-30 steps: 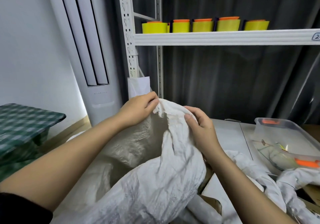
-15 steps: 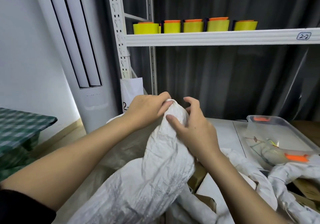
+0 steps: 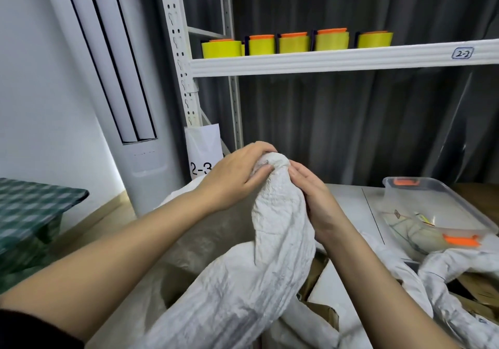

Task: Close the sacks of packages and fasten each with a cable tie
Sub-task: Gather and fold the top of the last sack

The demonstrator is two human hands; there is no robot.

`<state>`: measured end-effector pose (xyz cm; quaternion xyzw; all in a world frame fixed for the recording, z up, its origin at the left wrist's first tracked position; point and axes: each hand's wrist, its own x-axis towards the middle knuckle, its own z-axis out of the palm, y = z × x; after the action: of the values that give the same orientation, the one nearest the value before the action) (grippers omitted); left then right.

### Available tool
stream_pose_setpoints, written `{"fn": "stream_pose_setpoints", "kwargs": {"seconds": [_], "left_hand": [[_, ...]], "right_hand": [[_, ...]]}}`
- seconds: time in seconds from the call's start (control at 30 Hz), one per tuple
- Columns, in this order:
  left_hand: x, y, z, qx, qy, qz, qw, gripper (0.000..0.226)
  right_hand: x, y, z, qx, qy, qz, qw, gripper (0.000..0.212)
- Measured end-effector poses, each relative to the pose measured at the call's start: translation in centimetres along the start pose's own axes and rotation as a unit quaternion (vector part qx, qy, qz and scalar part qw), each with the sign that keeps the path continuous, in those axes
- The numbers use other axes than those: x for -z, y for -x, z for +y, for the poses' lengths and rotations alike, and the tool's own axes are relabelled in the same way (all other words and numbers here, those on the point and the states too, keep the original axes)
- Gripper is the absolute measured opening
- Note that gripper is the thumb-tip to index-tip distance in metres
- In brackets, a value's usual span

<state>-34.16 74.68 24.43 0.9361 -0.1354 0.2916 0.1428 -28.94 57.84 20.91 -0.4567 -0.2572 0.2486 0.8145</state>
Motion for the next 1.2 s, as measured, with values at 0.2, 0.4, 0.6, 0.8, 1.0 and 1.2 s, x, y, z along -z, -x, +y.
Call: {"fn": "stream_pose_setpoints", "kwargs": {"seconds": [0.2, 0.4, 0.6, 0.8, 1.0, 1.2], "left_hand": [[-0.5, -1.3, 0.4, 0.08, -0.094, -0.019, 0.992, 0.03], [0.3, -3.2, -0.2, 0.165, -0.065, -0.135, 0.975, 0.041], [0.6, -2.3, 2.3, 0.171, 0.101, -0.024, 0.98, 0.03], [2.6, 1.4, 8.3, 0.147, -0.037, -0.102, 0.983, 0.068], [1.3, 0.9, 7.7, 0.207, -0.277, -0.094, 0.934, 0.092], [2.1, -0.7, 5.3, 0.25, -0.448, -0.074, 0.855, 0.093]], "right_hand": [[-1.1, 2.6, -0.9, 0.111, 0.388, 0.134, 0.905, 0.049], [-1.2, 4.4, 1.2, 0.236, 0.464, 0.12, 0.845, 0.028], [-1.2, 2.9, 1.1, 0.239, 0.234, 0.132, 0.933, 0.022], [-2.5, -0.6, -0.2, 0.212, 0.122, 0.18, 0.953, 0.024], [-5.5, -3.8, -1.2, 0.159, 0.047, 0.167, 0.972, 0.029], [-7.5, -5.5, -1.9, 0.126, -0.049, 0.162, 0.977, 0.034]]}}
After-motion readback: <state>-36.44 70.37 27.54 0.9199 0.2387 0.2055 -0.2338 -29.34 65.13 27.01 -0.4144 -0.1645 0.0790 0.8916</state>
